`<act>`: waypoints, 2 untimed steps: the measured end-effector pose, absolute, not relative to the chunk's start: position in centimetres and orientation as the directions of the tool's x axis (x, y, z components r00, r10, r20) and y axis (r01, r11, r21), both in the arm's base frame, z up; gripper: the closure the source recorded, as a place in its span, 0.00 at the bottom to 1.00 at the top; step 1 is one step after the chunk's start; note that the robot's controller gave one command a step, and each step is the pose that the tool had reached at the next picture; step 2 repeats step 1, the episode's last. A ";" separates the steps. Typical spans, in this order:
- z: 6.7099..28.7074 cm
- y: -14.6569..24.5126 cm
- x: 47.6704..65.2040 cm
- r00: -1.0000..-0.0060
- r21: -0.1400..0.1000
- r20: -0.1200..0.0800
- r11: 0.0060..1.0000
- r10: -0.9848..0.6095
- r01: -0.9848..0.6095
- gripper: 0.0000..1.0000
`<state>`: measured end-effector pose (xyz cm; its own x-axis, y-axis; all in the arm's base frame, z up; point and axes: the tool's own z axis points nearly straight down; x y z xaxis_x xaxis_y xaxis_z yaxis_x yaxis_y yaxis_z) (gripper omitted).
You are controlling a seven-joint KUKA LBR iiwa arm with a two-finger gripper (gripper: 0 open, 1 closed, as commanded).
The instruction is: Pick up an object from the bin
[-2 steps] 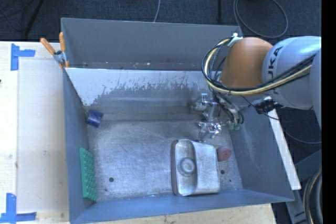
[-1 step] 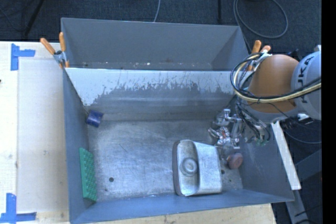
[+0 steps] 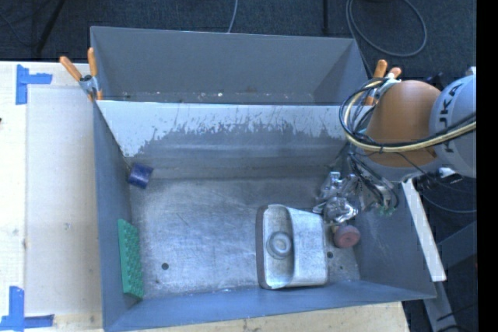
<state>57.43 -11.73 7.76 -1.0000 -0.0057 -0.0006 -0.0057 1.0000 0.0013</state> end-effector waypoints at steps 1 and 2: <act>22.8 -10.1 55.3 -0.905 -0.003 -0.006 0.906 -0.424 -0.424 1.00; 22.8 -10.1 55.3 -0.905 -0.003 -0.006 0.906 -0.424 -0.424 1.00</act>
Offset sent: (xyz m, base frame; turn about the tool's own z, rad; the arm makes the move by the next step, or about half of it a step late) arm -0.0229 0.0152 0.1487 -0.4329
